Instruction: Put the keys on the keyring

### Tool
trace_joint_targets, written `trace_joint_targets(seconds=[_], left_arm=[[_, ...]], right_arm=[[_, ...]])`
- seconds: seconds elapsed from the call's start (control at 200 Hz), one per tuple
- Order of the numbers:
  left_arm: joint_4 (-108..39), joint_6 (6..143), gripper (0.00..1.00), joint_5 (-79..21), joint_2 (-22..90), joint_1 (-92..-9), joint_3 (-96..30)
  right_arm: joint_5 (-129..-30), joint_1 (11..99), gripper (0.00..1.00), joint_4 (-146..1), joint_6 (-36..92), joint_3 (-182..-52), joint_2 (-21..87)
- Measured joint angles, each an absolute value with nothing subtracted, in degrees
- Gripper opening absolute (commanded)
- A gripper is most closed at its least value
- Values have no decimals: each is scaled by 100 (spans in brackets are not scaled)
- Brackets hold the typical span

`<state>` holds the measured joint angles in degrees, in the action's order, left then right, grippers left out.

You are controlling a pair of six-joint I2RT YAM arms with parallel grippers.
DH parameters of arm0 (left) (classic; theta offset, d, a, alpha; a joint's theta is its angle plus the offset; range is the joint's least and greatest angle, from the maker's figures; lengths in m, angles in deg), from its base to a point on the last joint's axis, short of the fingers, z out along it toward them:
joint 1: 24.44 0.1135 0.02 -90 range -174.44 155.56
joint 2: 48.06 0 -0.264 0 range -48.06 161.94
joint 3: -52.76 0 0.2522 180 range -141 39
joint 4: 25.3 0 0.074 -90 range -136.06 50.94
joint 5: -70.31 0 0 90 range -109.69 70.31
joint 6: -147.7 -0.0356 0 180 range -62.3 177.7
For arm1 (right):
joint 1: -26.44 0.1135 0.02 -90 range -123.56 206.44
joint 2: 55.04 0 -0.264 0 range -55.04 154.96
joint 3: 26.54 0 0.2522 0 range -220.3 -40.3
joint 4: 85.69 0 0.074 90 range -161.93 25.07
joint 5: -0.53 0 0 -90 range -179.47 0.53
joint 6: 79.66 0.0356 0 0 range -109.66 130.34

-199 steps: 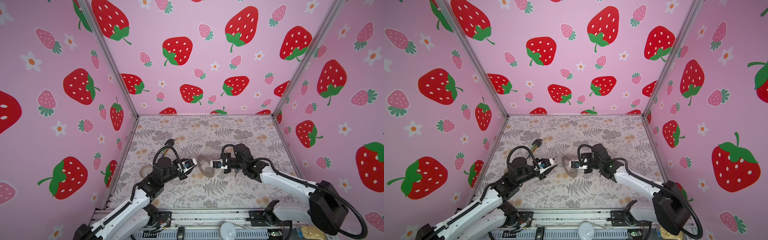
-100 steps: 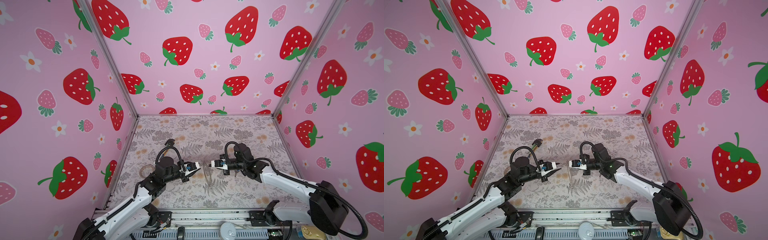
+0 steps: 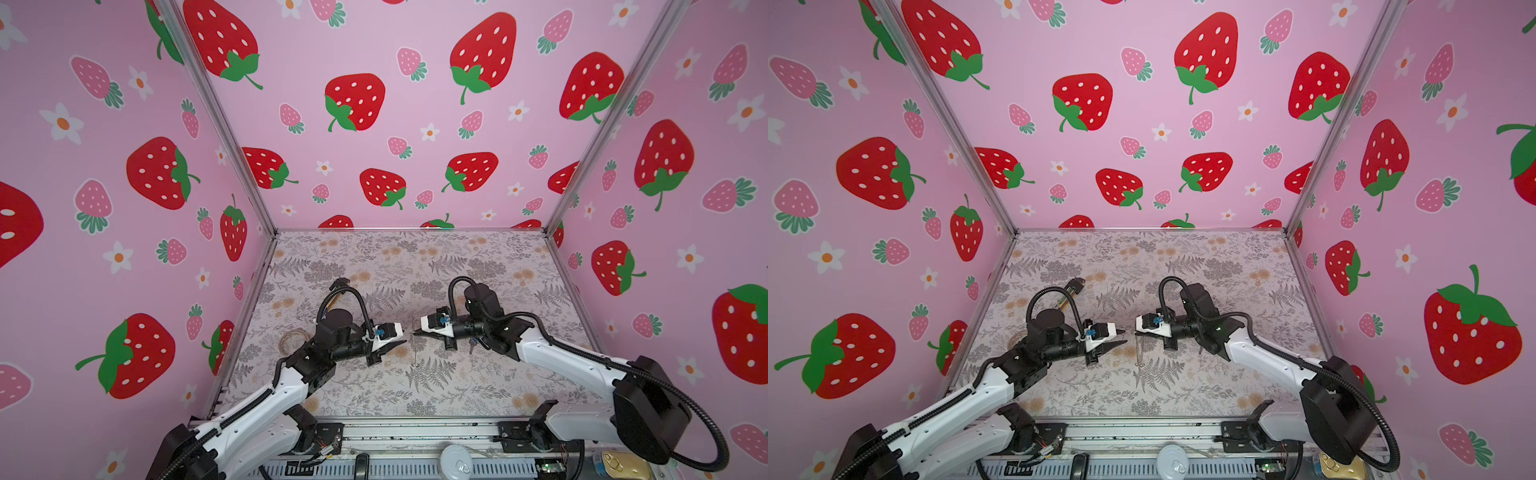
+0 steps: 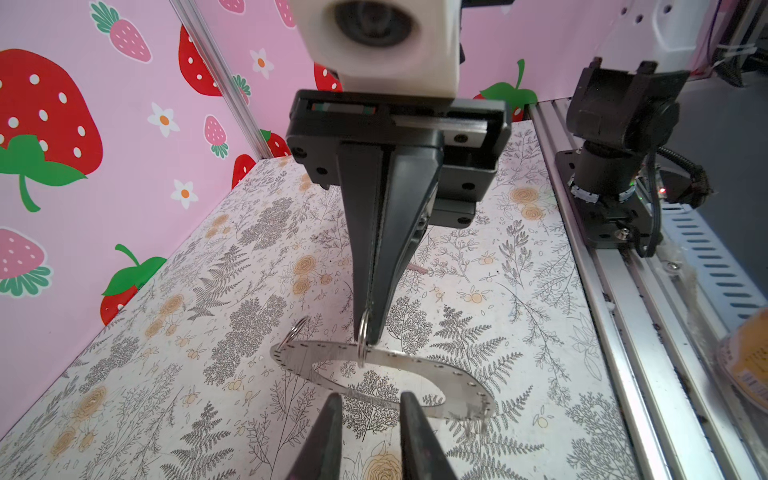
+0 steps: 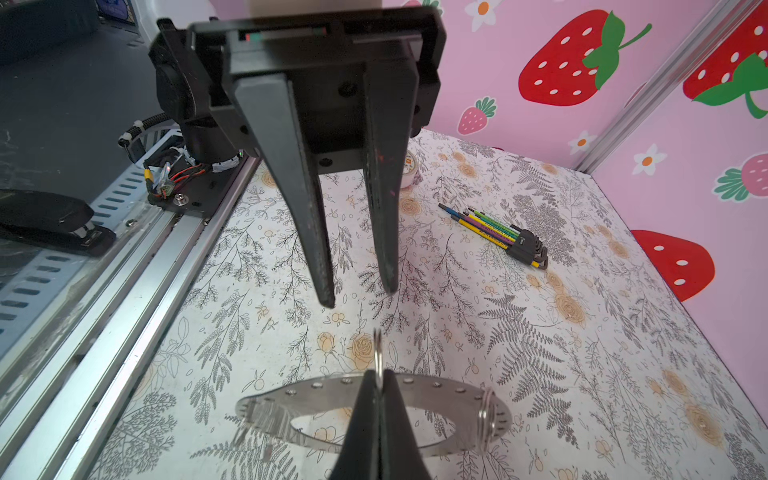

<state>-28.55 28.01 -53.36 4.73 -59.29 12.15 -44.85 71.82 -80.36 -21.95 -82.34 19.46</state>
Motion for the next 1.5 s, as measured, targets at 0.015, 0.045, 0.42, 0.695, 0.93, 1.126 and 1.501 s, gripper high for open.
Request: trace_joint_targets(seconds=[0.015,0.045,0.42,0.695,0.93,1.126,1.501], left_arm=[[-2853,2801,27,-5336,486,-5936,1208],[-2853,2803,26,-5334,515,-5953,1199],[-2733,2827,24,-5188,722,-6180,1075],[-2733,2825,20,-5056,801,-6305,983],[-2740,2923,15,-4917,941,-6371,856],[-2820,2978,0,-4862,963,-6399,799],[-2842,3194,0,-5338,972,-6296,777]], right_arm=[[-4481,7182,0,-8036,-2182,-8236,1948],[-4472,7182,0,-8036,-2171,-8239,1951],[-4441,7182,0,-7935,-2119,-8239,1961],[-4446,7187,0,-7795,-2121,-8280,1961],[-4492,7233,0,-7706,-2143,-8348,1961],[-4549,7250,0,-7660,-2184,-8381,1961],[-5213,7257,33,-7542,-2423,-8173,1367]])
